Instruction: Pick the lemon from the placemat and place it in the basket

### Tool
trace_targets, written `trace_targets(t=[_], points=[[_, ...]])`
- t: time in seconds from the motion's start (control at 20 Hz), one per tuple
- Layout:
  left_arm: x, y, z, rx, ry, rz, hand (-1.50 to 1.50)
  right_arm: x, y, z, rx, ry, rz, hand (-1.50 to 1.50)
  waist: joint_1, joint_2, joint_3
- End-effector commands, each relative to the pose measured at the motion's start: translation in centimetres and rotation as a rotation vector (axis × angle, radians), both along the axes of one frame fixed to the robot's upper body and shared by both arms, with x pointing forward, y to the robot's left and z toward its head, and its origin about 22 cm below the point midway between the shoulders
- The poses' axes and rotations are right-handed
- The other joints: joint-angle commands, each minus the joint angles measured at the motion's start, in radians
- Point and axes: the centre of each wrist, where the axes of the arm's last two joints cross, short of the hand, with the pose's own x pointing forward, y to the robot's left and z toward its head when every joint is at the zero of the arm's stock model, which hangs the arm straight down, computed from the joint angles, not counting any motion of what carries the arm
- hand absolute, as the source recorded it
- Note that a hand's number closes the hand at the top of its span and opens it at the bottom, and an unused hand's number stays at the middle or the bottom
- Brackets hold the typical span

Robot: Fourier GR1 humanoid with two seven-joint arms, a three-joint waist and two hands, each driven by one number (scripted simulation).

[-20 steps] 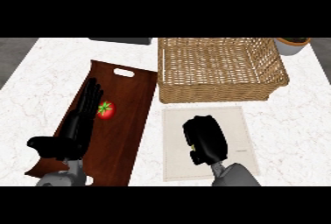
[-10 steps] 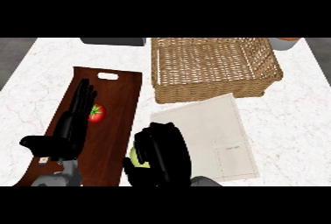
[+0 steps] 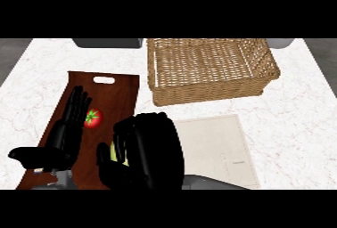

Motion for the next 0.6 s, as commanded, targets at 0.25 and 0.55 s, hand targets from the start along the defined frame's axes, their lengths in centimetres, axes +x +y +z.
trace_targets(t=[0.25,0.55], points=[[0.1,0.4,-0.7,0.007,-0.008,0.024,0.0,4.0,-1.2,2.9,-0.183,-0.006,-0.211,1.5,-0.018,0.002,0.0],[-0.7,0.0,-0.2,-0.006,-0.006,0.012,0.0,7.4,-4.1,1.3,-0.104,0.011,-0.236,1.5,-0.012,0.003,0.001]])
